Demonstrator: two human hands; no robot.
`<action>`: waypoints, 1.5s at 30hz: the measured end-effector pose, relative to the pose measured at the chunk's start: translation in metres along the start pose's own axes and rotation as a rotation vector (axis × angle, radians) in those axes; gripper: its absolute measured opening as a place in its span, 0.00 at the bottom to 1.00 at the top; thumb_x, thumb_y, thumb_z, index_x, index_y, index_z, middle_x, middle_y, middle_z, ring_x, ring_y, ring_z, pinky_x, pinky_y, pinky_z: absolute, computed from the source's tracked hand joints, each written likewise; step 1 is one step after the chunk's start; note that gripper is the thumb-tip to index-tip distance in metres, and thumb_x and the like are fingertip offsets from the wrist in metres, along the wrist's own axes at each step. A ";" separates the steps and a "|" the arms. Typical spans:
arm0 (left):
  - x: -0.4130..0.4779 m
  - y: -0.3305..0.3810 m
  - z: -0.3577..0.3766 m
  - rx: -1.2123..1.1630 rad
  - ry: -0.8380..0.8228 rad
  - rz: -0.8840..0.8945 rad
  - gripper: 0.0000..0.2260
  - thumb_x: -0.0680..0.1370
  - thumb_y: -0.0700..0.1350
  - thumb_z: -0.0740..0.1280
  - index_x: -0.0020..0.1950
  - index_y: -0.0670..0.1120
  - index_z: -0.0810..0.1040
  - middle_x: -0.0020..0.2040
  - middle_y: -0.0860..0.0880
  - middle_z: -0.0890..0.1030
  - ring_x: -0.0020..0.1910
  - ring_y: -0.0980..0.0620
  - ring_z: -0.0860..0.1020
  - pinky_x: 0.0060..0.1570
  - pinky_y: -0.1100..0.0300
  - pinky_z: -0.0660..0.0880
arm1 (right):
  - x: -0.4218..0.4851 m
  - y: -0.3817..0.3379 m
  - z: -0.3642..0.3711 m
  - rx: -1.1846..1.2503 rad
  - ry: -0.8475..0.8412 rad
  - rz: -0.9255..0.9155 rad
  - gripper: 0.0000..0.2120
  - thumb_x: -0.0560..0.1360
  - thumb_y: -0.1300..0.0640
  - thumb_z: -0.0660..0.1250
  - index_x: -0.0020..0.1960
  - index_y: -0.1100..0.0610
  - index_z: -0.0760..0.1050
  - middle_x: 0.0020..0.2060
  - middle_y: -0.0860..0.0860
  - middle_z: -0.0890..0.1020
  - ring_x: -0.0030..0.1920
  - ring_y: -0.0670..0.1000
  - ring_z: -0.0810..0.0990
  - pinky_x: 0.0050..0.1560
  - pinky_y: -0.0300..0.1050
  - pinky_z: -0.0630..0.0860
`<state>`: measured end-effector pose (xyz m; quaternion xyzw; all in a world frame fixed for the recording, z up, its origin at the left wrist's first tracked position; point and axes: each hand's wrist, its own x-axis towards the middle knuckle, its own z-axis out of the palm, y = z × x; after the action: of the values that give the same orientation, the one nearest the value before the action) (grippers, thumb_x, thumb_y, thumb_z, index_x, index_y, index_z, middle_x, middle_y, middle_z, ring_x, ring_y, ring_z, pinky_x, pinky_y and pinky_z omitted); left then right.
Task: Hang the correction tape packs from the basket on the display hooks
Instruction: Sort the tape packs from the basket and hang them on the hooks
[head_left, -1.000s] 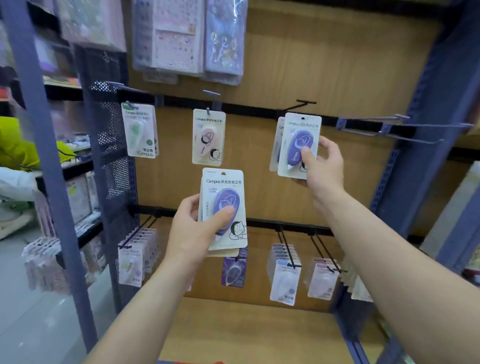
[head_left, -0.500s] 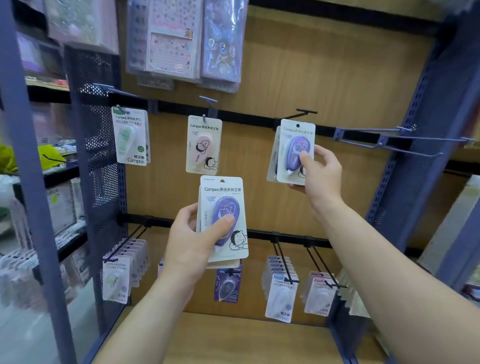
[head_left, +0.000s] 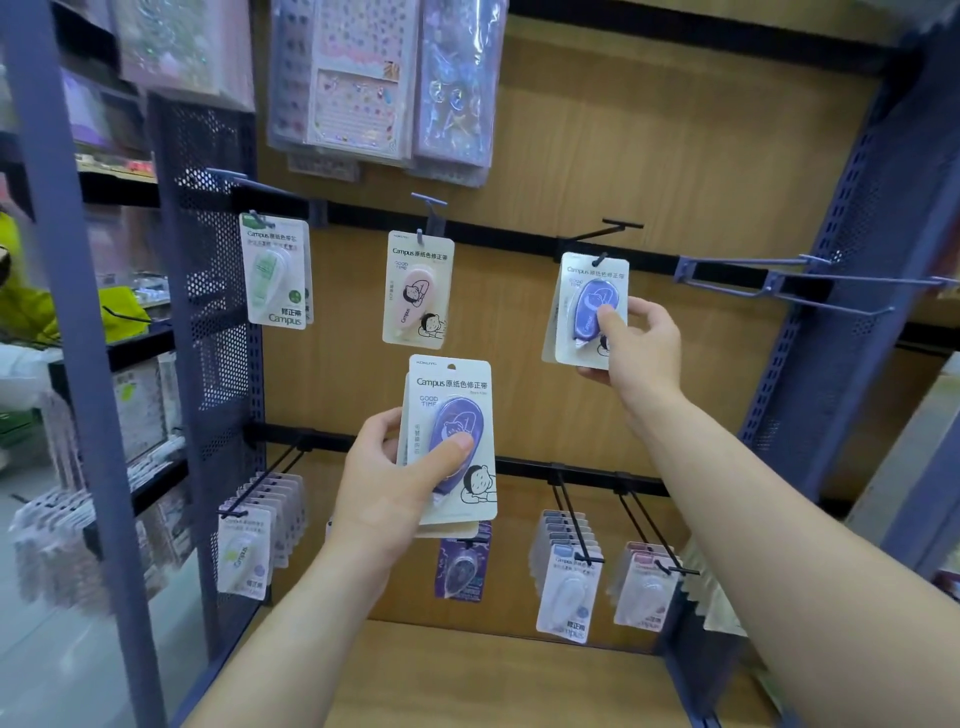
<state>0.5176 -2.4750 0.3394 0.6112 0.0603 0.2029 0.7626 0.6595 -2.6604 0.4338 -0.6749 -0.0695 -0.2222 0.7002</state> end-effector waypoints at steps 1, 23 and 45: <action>0.000 0.000 0.000 0.003 0.003 0.000 0.27 0.71 0.47 0.79 0.66 0.50 0.74 0.49 0.52 0.87 0.44 0.48 0.87 0.44 0.44 0.85 | 0.003 0.001 0.001 -0.021 -0.002 0.028 0.15 0.81 0.53 0.68 0.66 0.51 0.73 0.54 0.47 0.83 0.46 0.50 0.87 0.38 0.47 0.84; 0.009 -0.009 -0.003 0.028 -0.053 0.059 0.28 0.71 0.56 0.74 0.68 0.50 0.72 0.56 0.53 0.85 0.50 0.57 0.85 0.42 0.62 0.81 | -0.132 0.050 0.008 0.056 -0.510 0.176 0.12 0.78 0.55 0.72 0.56 0.62 0.77 0.48 0.54 0.87 0.50 0.56 0.87 0.50 0.56 0.84; 0.014 -0.004 -0.011 -0.021 0.021 0.095 0.19 0.78 0.44 0.74 0.67 0.51 0.74 0.54 0.54 0.86 0.49 0.54 0.86 0.38 0.59 0.82 | -0.016 -0.001 -0.010 0.022 -0.084 0.051 0.10 0.81 0.54 0.66 0.60 0.56 0.79 0.52 0.54 0.85 0.44 0.52 0.86 0.35 0.46 0.83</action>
<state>0.5277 -2.4598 0.3352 0.6030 0.0373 0.2458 0.7580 0.6426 -2.6664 0.4277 -0.6774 -0.0843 -0.1750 0.7095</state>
